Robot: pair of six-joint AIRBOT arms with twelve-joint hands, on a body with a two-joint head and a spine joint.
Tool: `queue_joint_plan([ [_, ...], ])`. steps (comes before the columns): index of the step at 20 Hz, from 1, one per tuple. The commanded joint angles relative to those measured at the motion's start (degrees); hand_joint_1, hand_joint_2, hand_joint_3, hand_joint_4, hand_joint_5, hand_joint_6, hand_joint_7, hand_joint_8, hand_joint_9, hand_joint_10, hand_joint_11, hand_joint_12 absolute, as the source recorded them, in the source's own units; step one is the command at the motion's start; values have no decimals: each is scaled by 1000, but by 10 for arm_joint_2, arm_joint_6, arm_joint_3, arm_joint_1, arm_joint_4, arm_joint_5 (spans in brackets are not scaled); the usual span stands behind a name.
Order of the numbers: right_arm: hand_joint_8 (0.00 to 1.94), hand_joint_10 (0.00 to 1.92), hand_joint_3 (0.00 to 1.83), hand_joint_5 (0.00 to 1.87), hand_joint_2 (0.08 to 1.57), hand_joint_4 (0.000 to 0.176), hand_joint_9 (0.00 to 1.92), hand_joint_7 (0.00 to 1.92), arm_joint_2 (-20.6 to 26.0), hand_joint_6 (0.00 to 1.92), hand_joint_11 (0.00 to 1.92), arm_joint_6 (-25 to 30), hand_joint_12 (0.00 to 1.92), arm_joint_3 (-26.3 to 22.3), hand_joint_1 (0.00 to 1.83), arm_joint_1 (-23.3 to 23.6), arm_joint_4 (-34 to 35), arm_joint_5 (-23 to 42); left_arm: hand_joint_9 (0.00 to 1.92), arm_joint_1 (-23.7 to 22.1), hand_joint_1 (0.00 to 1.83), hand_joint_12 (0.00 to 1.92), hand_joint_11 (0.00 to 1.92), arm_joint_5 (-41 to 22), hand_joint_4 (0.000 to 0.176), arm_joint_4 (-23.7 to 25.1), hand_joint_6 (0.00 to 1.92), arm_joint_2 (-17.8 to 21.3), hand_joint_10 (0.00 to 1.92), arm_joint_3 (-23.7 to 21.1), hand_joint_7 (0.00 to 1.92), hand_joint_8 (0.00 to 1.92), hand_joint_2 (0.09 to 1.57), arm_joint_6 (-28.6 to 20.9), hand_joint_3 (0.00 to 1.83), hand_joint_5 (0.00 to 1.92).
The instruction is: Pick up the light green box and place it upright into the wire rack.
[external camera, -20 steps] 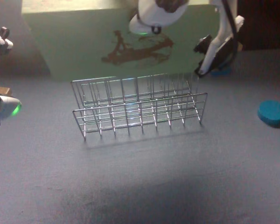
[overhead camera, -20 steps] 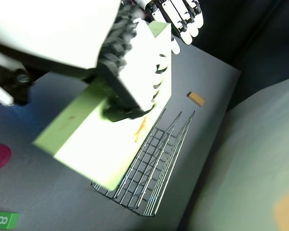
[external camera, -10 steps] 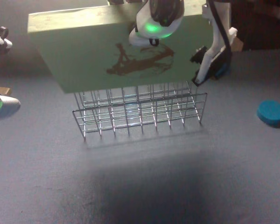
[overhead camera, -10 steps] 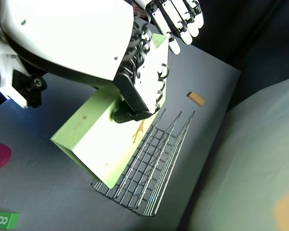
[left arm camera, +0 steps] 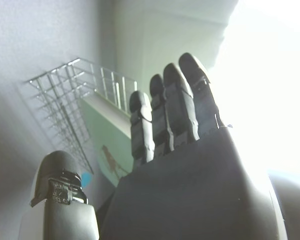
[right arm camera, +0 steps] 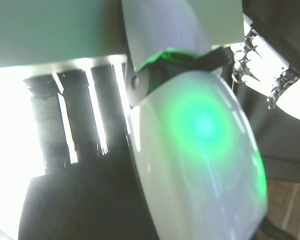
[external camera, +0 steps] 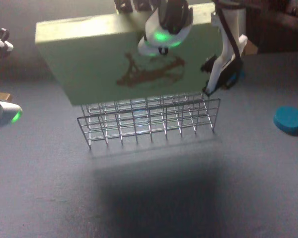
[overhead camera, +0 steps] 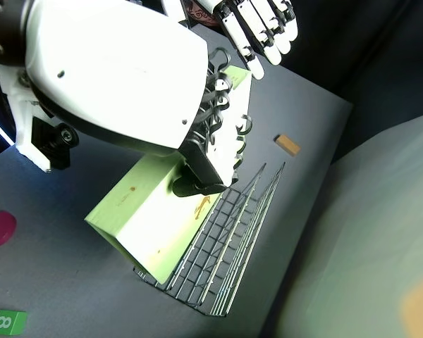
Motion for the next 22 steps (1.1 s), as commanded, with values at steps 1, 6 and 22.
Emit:
queue_joint_plan([
  [1, 1138, 1420, 0, 709, 1184, 0, 824, 896, -2, 1221, 796, 1, 1474, 3, 1356, 3, -34, -28, 224, -7, 151, 644, 0, -17, 56, 47, 0, 3, 0, -1, 241, 0, 1170, 3, 0, 283],
  [6, 1090, 1358, 0, 750, 1160, 0, 911, 927, -7, 1141, 820, 2, 1457, 19, 1360, -9, -34, -43, 225, -7, 150, 644, 0, -14, 56, 47, 0, 3, 0, -3, 241, 0, 1170, 3, 0, 283],
  [22, 1106, 1371, 0, 737, 1167, 0, 897, 913, -25, 1162, 815, 70, 1468, 81, 1359, -81, -59, -107, 216, 0, 140, 626, 0, -11, 55, 47, 3, 3, 0, -7, 247, 3, 1179, -9, 2, 291],
])
